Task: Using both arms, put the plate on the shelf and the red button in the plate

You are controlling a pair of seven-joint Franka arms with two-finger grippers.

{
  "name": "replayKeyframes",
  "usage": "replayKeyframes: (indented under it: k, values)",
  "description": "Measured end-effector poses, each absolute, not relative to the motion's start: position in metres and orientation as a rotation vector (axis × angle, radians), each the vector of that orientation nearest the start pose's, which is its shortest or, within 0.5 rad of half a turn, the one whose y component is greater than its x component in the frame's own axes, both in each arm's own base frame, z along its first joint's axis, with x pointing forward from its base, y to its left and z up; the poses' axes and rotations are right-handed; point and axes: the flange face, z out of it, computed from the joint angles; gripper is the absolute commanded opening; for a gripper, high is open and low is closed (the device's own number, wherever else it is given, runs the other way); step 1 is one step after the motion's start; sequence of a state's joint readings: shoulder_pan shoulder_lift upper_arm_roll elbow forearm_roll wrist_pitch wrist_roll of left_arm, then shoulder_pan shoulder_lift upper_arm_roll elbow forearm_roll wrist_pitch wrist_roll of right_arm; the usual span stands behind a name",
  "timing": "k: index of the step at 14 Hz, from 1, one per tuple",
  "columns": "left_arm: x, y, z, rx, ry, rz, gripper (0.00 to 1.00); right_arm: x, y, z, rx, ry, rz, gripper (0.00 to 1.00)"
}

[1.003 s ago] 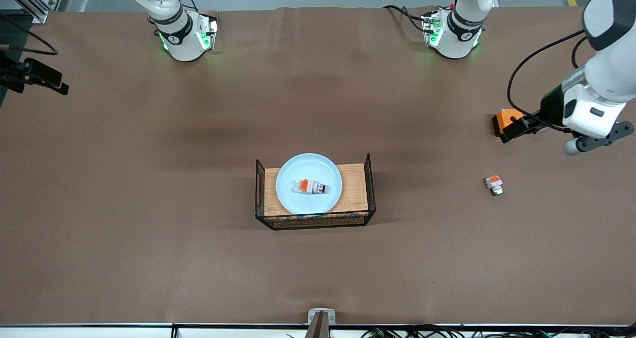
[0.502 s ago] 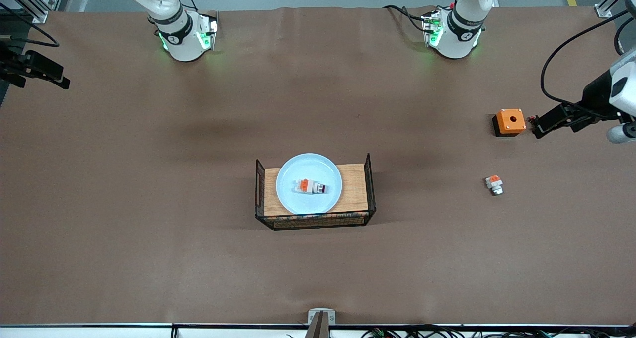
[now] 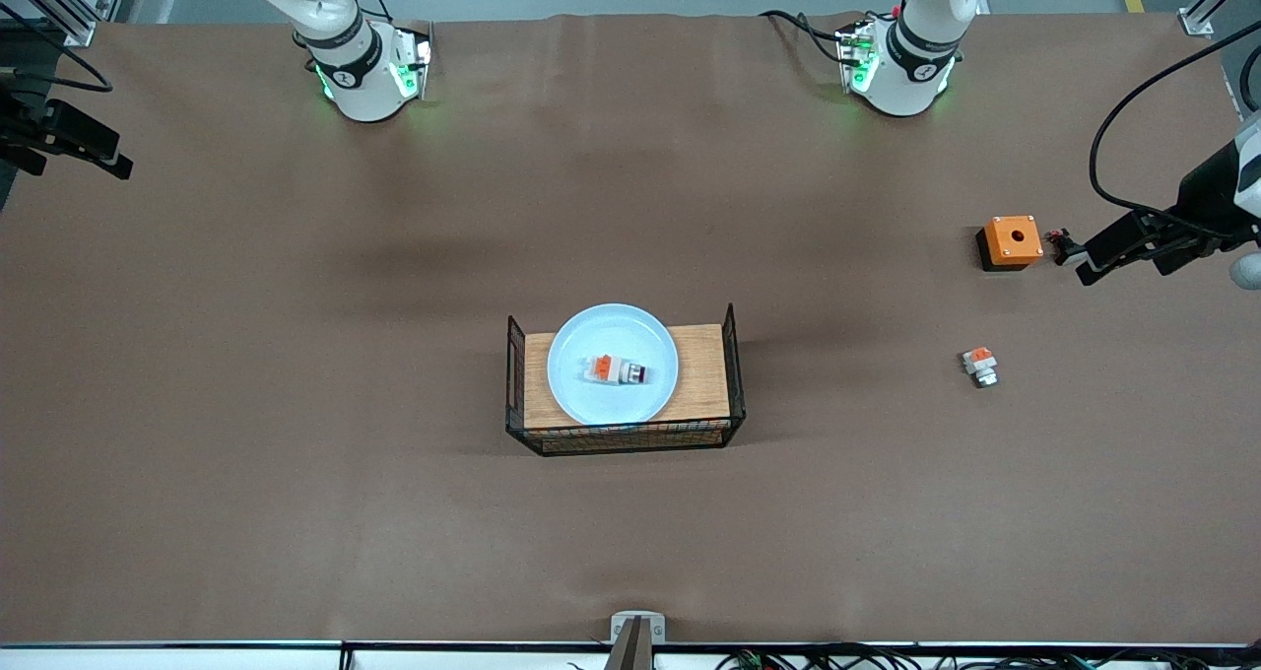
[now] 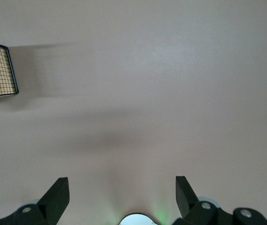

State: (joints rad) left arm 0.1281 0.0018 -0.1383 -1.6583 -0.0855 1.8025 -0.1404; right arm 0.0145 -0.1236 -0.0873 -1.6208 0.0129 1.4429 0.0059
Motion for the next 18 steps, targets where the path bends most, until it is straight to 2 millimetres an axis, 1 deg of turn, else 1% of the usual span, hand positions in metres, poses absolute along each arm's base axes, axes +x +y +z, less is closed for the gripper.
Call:
replayKeyframes:
  k: [3,5,12,15,18]
  values:
    - [0.582,-0.032,0.604,-3.196,-0.159,-0.227,0.99,0.496,-0.036,0.656,-3.11,0.169,0.071,1.0]
    - [0.586,-0.038,0.601,-3.182,-0.138,-0.227,0.99,0.496,-0.033,0.656,-3.109,0.18,0.067,1.0]
    - [0.589,-0.017,0.608,-3.17,-0.187,-0.251,1.0,0.495,-0.042,0.656,-3.105,0.209,0.062,1.0]
    - [0.588,-0.018,0.612,-3.17,-0.184,-0.262,1.0,0.495,-0.045,0.654,-3.104,0.218,0.067,1.0]
    - [0.584,-0.02,0.622,-3.169,-0.177,-0.288,1.0,0.495,-0.045,0.652,-3.104,0.218,0.076,1.0]
